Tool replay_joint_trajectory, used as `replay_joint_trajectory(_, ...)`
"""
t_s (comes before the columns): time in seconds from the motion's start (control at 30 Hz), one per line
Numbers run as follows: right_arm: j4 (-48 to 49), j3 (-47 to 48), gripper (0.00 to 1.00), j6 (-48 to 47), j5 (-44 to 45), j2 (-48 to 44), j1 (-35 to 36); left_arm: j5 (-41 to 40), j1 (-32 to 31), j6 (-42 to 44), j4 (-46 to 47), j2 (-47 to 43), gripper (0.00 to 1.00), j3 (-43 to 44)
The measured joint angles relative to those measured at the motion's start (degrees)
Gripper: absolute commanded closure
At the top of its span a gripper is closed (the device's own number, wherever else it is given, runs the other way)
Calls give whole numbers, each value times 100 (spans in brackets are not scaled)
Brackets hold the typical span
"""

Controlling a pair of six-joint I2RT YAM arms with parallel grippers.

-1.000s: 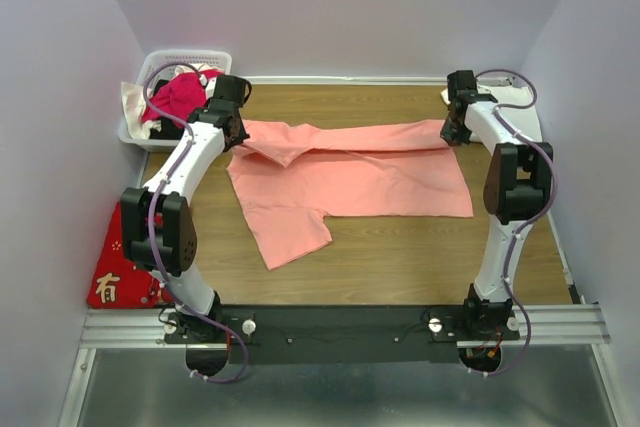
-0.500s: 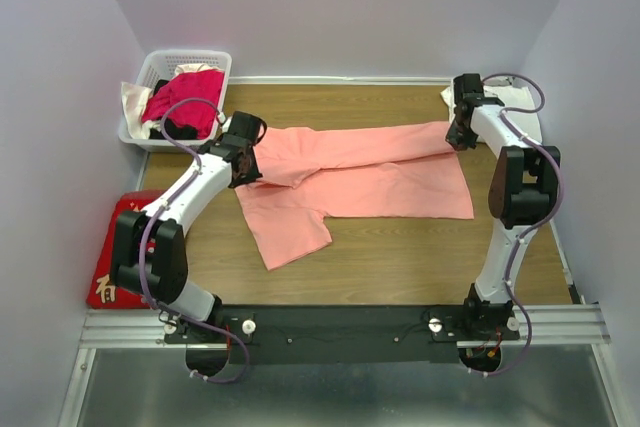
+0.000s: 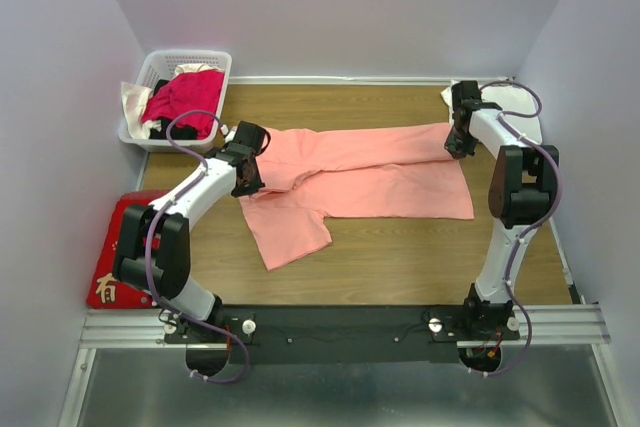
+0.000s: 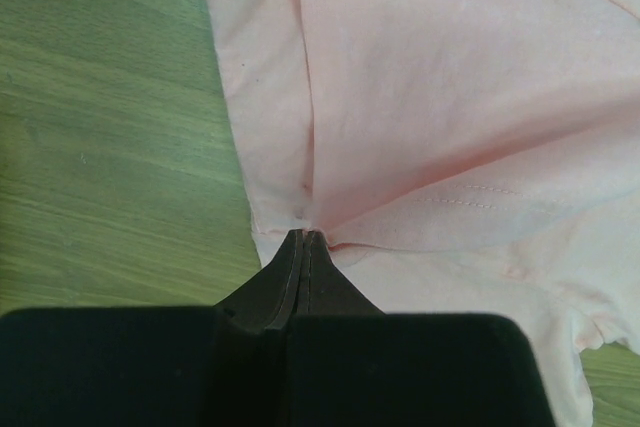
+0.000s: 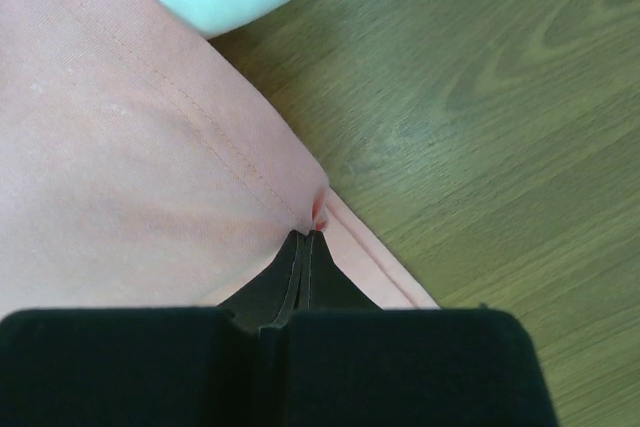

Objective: Fold and stack the t-shirts
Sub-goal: Fold the tshirt

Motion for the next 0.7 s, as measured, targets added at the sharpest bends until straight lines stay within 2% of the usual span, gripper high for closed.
replay_joint_trajectory(0.2, -2, 0, 99, 4, -2, 39, 0, -149, 0, -83, -33, 120, 100, 170)
replay_joint_trajectory(0.23, -2, 0, 97, 7, -2, 48, 0, -168, 0, -87, -28, 120, 100, 208)
replay_joint_trajectory(0.27, 0, 0, 90, 7, -2, 48, 0, -216, 0, -101, -31, 120, 98, 258)
replay_joint_trajectory(0.3, -2, 0, 74, 7, -7, 52, 0, -267, 0, -107, -33, 120, 90, 289)
replay_joint_trajectory(0.4, -4, 0, 53, 9, -13, 61, 0, -409, 0, -127, -52, 125, 82, 284)
replay_joint_trajectory(0.5, 0, -22, 49, 57, -9, 57, 0, -649, 0, -181, -98, 149, 78, 201)
replay_joint_trajectory(0.7, -57, -271, 49, 114, 4, -262, 0, -898, 0, -297, -415, 59, 76, -236)
